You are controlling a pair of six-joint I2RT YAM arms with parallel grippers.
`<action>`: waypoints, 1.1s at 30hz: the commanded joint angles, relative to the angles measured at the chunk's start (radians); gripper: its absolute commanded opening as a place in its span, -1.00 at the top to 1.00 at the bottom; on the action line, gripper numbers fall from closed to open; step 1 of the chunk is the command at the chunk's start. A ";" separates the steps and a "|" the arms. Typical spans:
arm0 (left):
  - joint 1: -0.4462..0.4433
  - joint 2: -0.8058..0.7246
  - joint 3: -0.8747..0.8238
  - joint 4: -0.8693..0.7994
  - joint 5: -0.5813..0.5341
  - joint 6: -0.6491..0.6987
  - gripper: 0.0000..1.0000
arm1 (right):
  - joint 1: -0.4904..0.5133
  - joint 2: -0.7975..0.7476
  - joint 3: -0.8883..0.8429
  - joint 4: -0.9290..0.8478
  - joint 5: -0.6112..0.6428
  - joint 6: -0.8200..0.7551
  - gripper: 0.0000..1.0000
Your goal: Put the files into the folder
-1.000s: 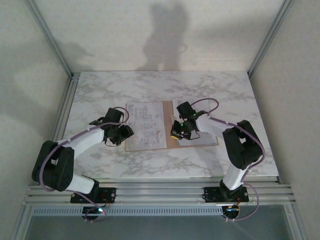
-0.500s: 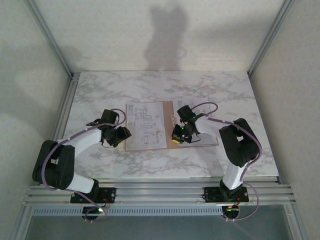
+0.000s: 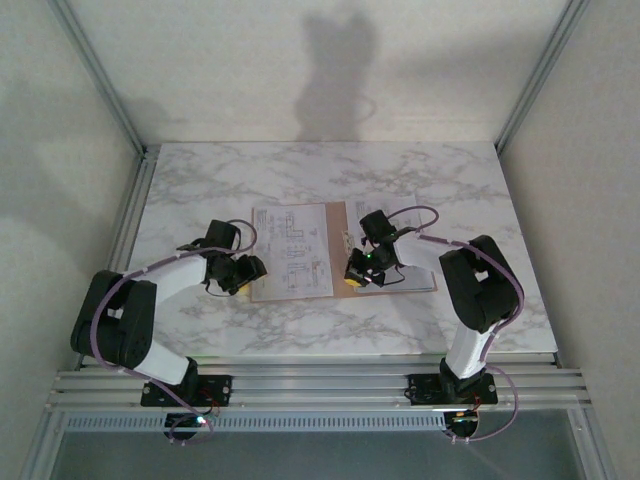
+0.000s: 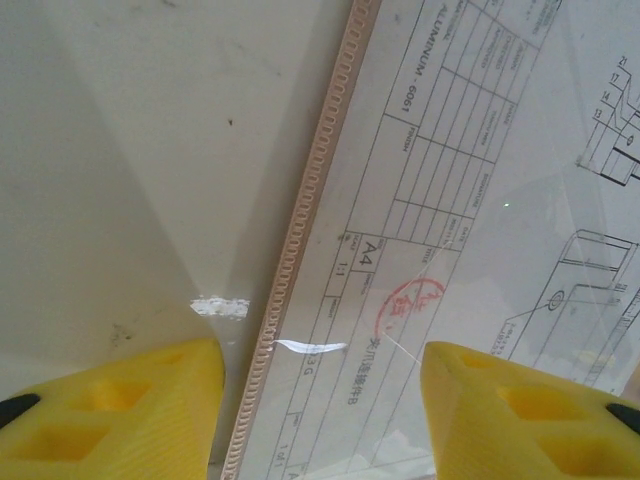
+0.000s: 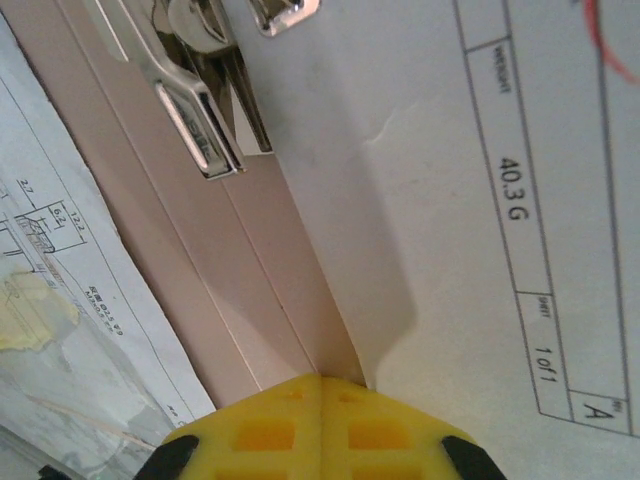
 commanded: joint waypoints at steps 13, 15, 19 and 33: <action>-0.129 0.015 0.002 0.053 0.059 0.041 -0.09 | 0.001 0.069 -0.043 -0.051 0.050 -0.001 1.00; -0.131 -0.004 0.014 0.049 0.068 0.044 -0.08 | 0.001 0.071 -0.043 -0.049 0.047 -0.002 1.00; -0.131 -0.046 0.033 0.046 0.095 0.046 -0.07 | 0.001 0.073 -0.043 -0.050 0.046 -0.002 1.00; -0.131 -0.187 0.093 -0.007 0.102 -0.005 0.07 | 0.001 0.081 -0.040 -0.060 0.048 -0.007 1.00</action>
